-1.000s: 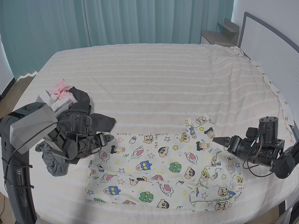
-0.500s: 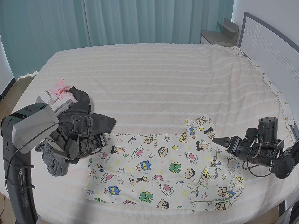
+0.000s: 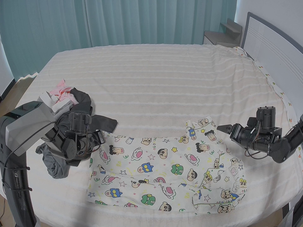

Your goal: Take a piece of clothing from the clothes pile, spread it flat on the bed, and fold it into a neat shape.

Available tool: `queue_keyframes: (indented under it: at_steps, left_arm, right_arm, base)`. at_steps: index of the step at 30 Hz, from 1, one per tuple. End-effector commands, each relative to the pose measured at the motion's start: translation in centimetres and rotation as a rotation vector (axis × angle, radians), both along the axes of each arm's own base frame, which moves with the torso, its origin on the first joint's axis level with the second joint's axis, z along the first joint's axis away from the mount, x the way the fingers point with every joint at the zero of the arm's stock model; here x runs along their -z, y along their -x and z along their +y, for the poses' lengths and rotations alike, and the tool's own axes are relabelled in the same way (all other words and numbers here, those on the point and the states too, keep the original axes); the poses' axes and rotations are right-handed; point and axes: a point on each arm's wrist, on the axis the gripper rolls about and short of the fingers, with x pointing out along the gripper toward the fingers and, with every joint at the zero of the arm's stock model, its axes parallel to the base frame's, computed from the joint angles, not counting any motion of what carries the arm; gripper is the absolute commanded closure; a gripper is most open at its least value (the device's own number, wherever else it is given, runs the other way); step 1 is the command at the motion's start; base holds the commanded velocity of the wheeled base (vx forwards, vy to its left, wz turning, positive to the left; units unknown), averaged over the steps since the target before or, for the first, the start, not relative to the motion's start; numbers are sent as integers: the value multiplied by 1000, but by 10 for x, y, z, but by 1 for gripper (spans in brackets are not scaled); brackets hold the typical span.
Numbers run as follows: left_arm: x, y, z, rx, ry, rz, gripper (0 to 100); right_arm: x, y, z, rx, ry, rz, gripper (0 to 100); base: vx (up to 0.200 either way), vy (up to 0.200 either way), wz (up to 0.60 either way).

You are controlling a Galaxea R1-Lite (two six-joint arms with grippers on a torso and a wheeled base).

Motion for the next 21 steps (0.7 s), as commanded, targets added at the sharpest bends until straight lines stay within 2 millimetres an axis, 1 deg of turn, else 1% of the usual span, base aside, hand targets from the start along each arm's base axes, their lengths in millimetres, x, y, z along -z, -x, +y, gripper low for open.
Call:
queue_keyframes:
  at_steps: [1, 3, 4, 5, 9, 11, 13, 19, 21]
  left_arm:
    - [-20, 3, 1, -25, 16, -47, 100]
    - [-20, 3, 1, -24, 17, -47, 100]
    - [-20, 3, 1, -24, 17, -47, 100]
    - [-21, 3, 1, -23, 15, -49, 100]
    - [-21, 3, 1, -22, 17, -48, 100]
    - [-21, 3, 1, -22, 16, -48, 100]
    - [-21, 3, 1, -23, 16, -48, 100]
    - [-21, 2, 0, -22, 16, -48, 100]
    - [-21, 2, 0, -22, 16, -50, 100]
  right_arm:
    - [30, -67, -18, 27, 103, 119, 0]
    - [34, -84, -20, 30, 115, 130, 0]
    - [34, -84, -20, 30, 115, 130, 0]
    - [42, -106, -22, 43, 124, 138, 0]
    - [51, -130, -25, 40, 161, 190, 0]
    - [53, -134, -25, 36, 170, 201, 0]
    - [62, -143, -26, 18, 198, 210, 0]
    - [76, -151, -29, -7, 229, 230, 0]
    - [76, -156, -32, -15, 242, 220, 0]
  base:
    - [0, 0, 0]
    - [0, 0, 0]
    - [0, 0, 0]
    - [0, 0, 0]
    - [0, 0, 0]
    - [0, 0, 0]
    - [0, 0, 0]
    - [0, 0, 0]
    - [0, 0, 0]
